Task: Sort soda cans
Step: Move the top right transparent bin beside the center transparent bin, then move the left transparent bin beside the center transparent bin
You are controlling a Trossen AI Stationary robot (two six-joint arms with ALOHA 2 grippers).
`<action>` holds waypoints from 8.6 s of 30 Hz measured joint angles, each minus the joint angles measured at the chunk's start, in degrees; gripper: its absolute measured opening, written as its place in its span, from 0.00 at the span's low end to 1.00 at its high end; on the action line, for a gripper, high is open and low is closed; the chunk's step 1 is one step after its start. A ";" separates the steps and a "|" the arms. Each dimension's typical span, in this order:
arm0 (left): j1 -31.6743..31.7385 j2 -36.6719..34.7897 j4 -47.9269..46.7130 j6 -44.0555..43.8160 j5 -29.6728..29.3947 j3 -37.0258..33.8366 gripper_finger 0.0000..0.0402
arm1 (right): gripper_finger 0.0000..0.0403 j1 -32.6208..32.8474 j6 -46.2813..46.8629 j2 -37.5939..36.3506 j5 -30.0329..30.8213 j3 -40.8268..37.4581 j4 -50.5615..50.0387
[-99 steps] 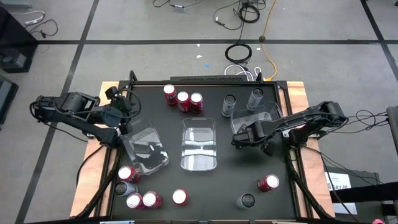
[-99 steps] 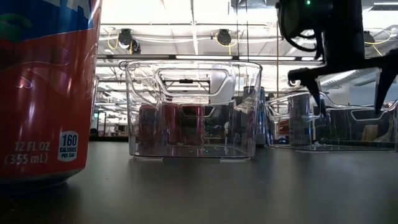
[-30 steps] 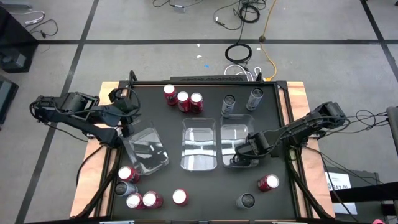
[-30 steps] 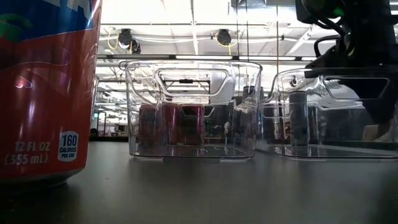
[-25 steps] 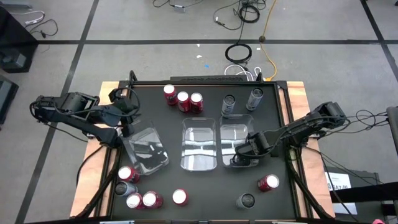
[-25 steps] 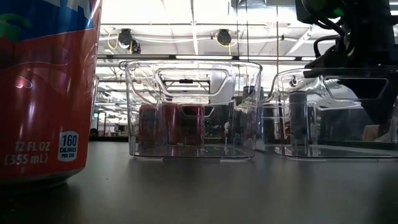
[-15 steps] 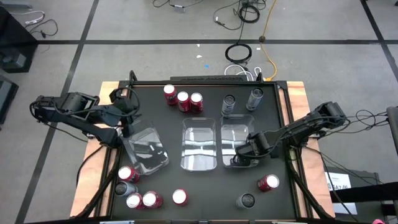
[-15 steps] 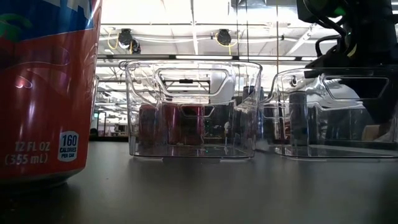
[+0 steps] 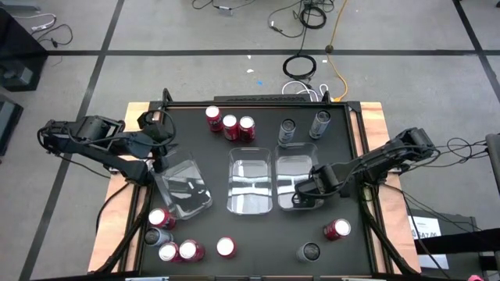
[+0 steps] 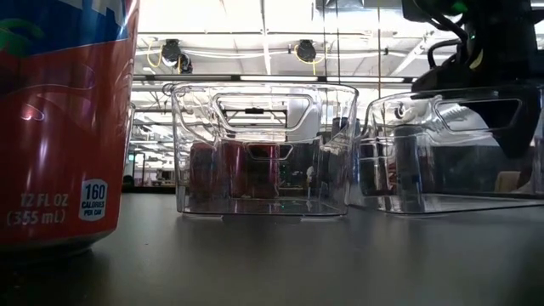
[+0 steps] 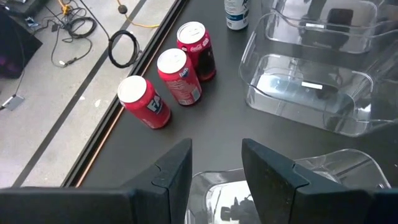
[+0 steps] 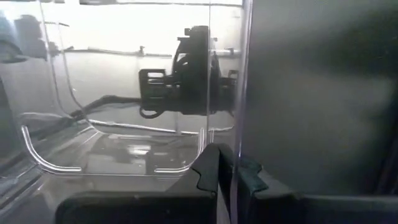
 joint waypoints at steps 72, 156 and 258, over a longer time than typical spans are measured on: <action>0.00 2.42 -0.90 -32.82 -1.96 0.00 0.37 | 0.01 4.76 -37.24 -26.40 21.97 3.35 3.79; 7.62 17.87 -9.36 -54.90 0.71 -0.35 0.89 | 0.01 4.87 -57.11 -26.48 25.14 1.29 13.04; 38.93 17.59 10.10 -0.67 24.47 -25.92 0.76 | 0.01 4.87 -40.39 -26.43 31.69 1.30 13.73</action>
